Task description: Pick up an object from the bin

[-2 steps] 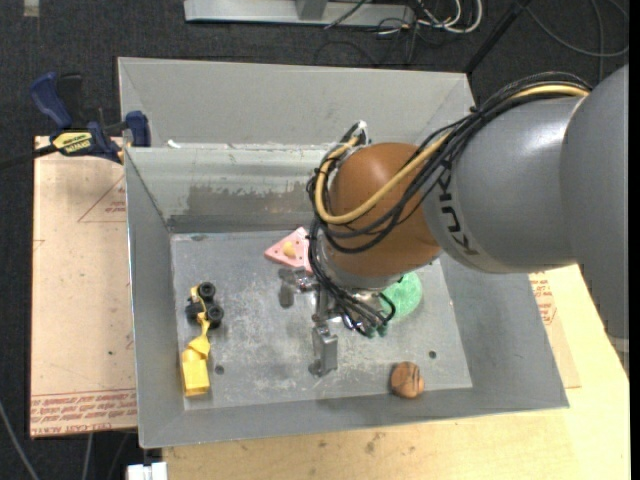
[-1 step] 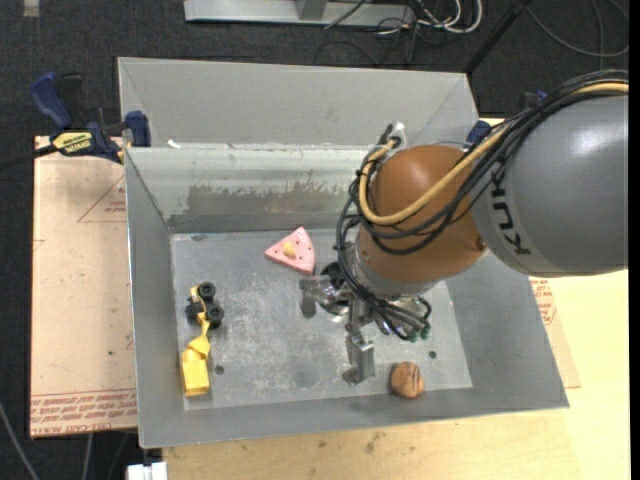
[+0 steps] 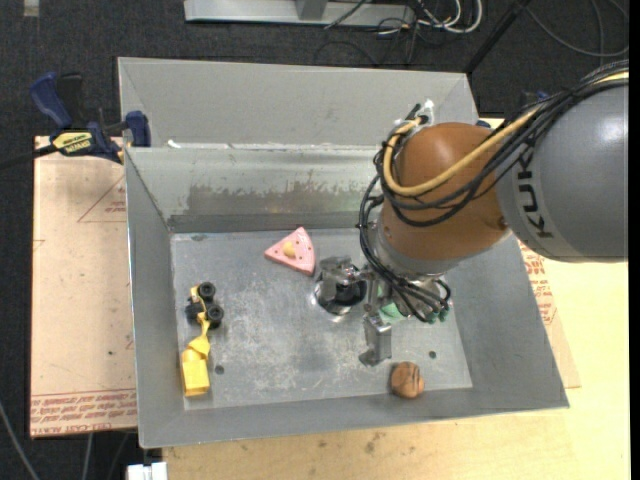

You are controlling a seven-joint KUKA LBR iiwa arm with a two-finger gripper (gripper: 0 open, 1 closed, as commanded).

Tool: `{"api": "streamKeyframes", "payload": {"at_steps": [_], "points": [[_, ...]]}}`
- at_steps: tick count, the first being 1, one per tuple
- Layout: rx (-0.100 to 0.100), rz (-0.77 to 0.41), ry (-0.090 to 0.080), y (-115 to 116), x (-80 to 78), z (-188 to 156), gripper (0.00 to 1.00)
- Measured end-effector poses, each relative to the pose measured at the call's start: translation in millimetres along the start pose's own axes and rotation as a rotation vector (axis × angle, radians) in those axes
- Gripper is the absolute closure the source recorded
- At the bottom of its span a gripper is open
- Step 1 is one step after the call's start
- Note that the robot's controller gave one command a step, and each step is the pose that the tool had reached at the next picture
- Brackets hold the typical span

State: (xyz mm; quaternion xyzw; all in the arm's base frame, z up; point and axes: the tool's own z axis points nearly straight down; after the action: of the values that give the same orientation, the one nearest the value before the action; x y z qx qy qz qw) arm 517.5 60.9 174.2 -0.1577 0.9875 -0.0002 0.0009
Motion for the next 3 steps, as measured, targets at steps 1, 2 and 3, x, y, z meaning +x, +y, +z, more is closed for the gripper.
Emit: {"api": "streamKeyframes", "payload": {"at_steps": [1,2,3], "points": [[-0.002,0.256,-0.002,2,-11.8,5,0.0],[-0.001,0.108,-0.002,-16,-43.6,17,0.0],[0.0,-0.097,-0.005,-34,-55.4,51,0.0]]}}
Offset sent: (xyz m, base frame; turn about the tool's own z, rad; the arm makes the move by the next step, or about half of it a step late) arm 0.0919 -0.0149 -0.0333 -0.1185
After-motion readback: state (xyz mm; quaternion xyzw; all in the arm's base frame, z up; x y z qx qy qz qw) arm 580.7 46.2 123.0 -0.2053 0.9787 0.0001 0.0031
